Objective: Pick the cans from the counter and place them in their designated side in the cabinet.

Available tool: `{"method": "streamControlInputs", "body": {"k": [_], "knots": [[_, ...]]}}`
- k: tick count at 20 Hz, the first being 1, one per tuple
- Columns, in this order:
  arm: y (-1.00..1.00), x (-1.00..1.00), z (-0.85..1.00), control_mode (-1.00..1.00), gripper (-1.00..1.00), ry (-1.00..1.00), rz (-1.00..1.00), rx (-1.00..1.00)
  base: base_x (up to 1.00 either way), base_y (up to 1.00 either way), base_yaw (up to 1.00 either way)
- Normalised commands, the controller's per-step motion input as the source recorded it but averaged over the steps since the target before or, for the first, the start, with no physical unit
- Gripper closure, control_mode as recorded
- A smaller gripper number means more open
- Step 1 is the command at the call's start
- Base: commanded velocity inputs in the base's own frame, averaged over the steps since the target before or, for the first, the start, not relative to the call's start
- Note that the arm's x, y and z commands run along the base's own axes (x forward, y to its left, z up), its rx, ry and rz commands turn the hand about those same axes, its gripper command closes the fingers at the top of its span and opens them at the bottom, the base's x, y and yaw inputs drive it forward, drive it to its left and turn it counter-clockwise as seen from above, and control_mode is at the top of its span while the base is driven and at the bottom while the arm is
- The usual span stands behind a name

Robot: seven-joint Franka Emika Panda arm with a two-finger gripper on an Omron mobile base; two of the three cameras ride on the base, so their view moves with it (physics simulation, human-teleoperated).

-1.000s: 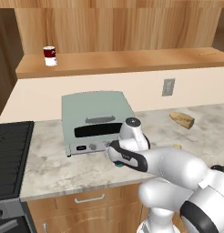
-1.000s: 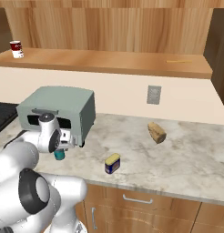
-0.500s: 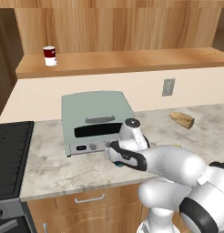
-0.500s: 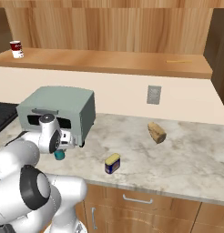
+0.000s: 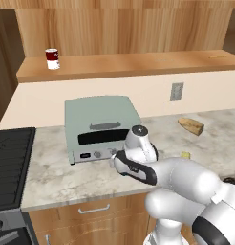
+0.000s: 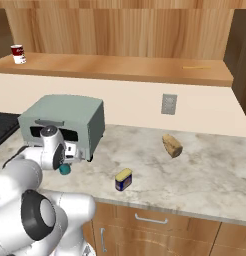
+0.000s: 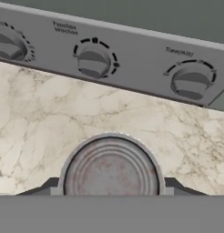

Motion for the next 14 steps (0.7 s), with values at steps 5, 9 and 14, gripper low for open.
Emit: {"method": "streamControlInputs", "body": {"k": [5,9,14], "knots": [[0.0,-0.28,0.14,-1.0,1.0,-0.13,0.04,0.0,0.0,0.0,0.0],[0.0,-0.29,0.24,-1.0,1.0,-0.13,0.05,0.01,0.0,0.0,0.0],[-0.07,-0.39,0.2,-1.0,1.0,-0.07,0.03,0.0,0.0,0.0,0.0]]}}
